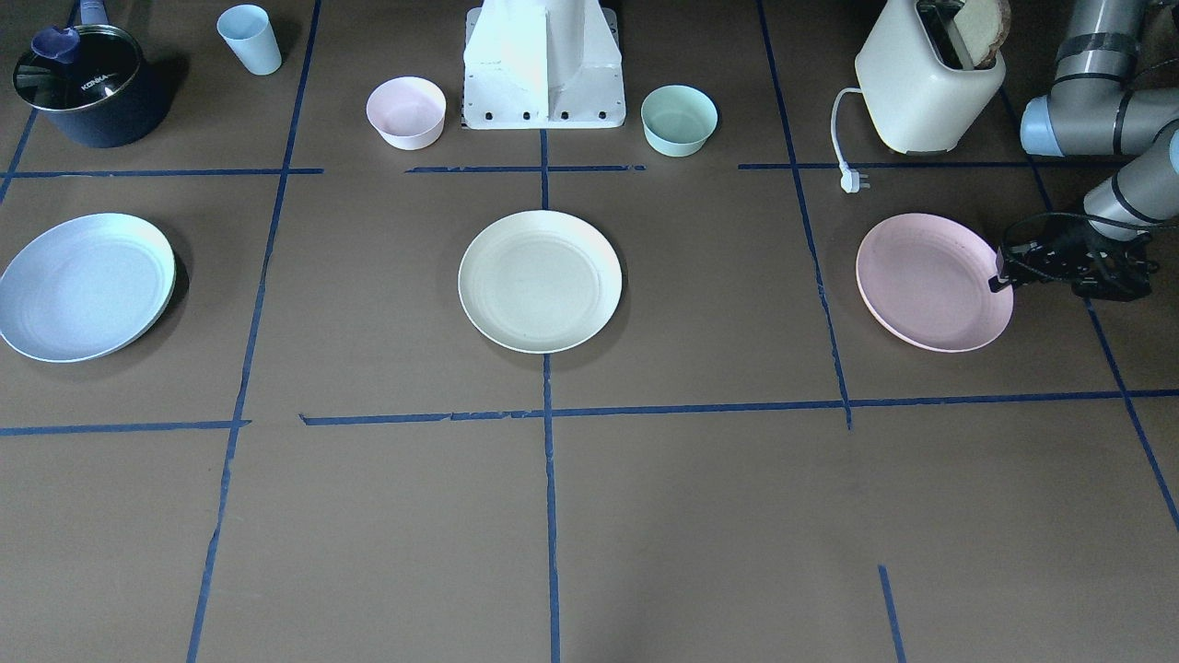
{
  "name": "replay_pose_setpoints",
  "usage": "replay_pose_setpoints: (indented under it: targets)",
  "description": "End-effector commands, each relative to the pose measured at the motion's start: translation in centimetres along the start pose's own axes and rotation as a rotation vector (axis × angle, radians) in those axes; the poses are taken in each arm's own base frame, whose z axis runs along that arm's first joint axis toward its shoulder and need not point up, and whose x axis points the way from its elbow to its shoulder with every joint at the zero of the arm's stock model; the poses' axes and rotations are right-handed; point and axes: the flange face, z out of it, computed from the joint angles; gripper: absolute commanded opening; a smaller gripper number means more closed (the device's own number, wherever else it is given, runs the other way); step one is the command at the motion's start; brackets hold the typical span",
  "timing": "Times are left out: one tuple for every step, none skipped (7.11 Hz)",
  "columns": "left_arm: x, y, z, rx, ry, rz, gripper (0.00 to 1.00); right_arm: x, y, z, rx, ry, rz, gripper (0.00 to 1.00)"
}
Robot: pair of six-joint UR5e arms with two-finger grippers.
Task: Stack three plates with pink and blue
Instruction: 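Reach the left gripper to the pink plate rim and grasp it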
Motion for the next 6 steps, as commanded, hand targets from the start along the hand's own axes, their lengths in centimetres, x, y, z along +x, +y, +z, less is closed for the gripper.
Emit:
replay_pose_setpoints:
  targets:
    - [1.6, -0.3, -0.9, -0.008, 0.046, -0.051, 0.00, 0.0, 0.2, 0.1, -0.002, 0.000, 0.003, 1.00]
    - [4.0, -0.6, -2.3, 0.013, 0.074, -0.093, 0.00, 0.0, 0.2, 0.1, -0.002, 0.000, 0.003, 1.00]
    - [6.6, -0.9, -3.8, 0.012, 0.122, -0.143, 0.00, 0.0, 0.2, 0.1, -0.002, 0.000, 0.001, 1.00]
    - [10.4, -2.1, -5.6, 0.033, 0.168, -0.174, 0.00, 0.0, 0.2, 0.1, -0.002, 0.000, 0.001, 1.00]
    - [16.0, -4.8, -7.8, 0.064, 0.229, -0.232, 0.00, 0.0, 0.2, 0.1, -0.002, 0.000, 0.001, 1.00]
    - [22.8, -7.1, -8.8, 0.061, 0.293, -0.269, 0.00, 0.0, 0.1, 0.1, -0.001, 0.000, -0.001, 1.00]
